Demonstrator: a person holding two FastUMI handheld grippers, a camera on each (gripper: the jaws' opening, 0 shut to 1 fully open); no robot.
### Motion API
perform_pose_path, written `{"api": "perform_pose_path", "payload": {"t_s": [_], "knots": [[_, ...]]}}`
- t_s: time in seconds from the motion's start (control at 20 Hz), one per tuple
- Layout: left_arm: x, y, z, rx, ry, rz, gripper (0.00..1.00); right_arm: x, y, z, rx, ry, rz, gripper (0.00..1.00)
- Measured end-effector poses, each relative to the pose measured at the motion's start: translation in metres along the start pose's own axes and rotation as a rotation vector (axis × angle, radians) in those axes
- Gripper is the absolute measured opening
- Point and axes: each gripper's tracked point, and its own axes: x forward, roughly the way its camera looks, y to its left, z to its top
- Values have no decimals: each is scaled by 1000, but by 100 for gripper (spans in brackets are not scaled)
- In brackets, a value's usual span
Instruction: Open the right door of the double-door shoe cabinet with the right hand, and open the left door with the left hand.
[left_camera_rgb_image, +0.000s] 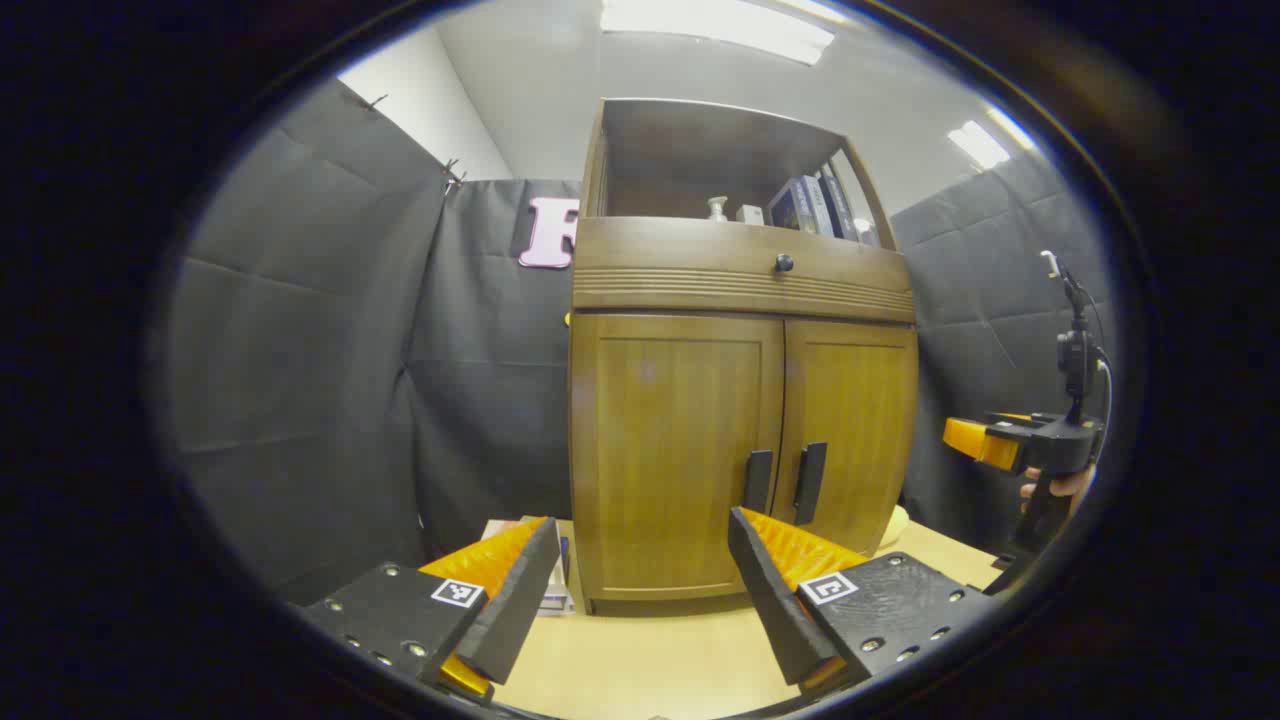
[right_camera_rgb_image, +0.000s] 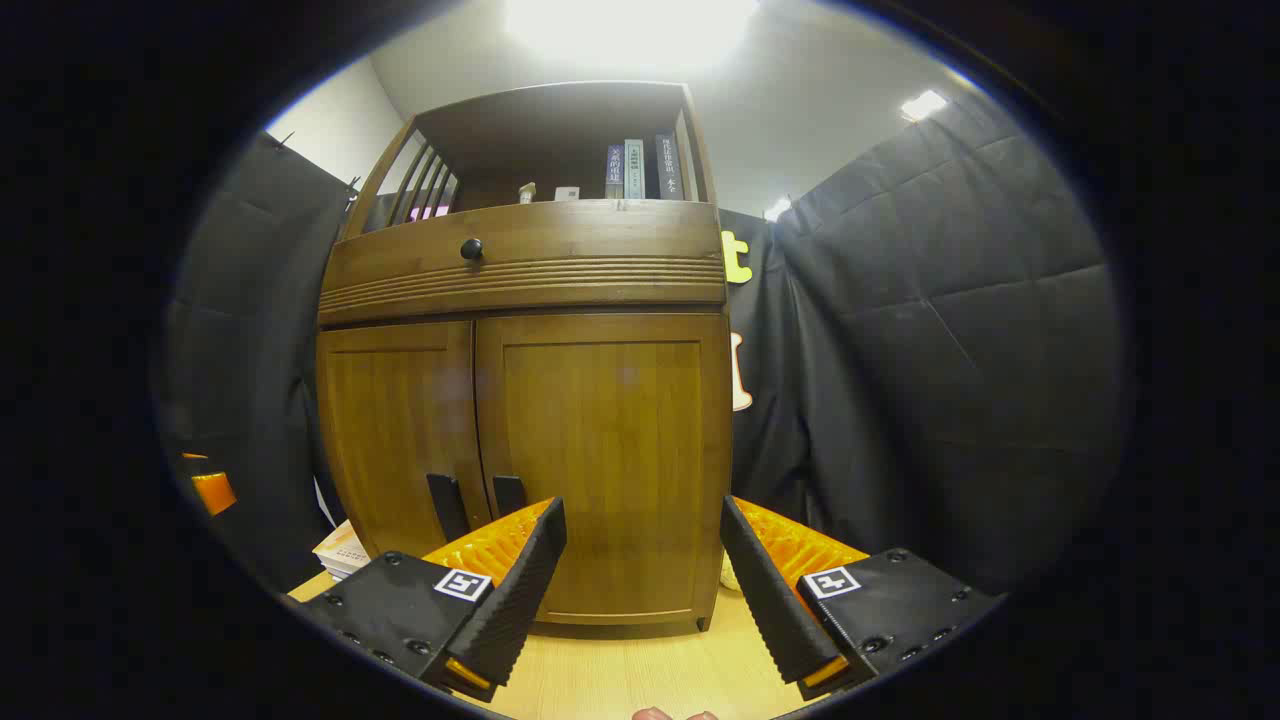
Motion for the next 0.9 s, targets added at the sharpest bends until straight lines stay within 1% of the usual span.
{"api": "perform_pose_path", "payload": {"t_s": [0.15, 0.4, 0.5, 0.7, 0.8, 0.9], "knots": [[2, -1, -2, -32, 1, -4, 100, -3, -3, 1, 3, -3, -4, 98], [2, 5, -3, -41, -2, 8, 99, -4, -6, 1, 3, 1, -12, 98], [3, 5, -4, -47, -5, 4, 96, -4, -6, 1, 3, 4, -14, 98], [4, 7, -7, -58, -7, 6, 99, -4, -9, 4, -3, 13, -27, 98], [3, 7, -9, -63, -1, 7, 100, -4, -7, 4, -4, 20, -22, 98], [1, 9, -12, -72, 4, 13, 98, -2, -4, 5, -1, 23, -8, 98]]}}
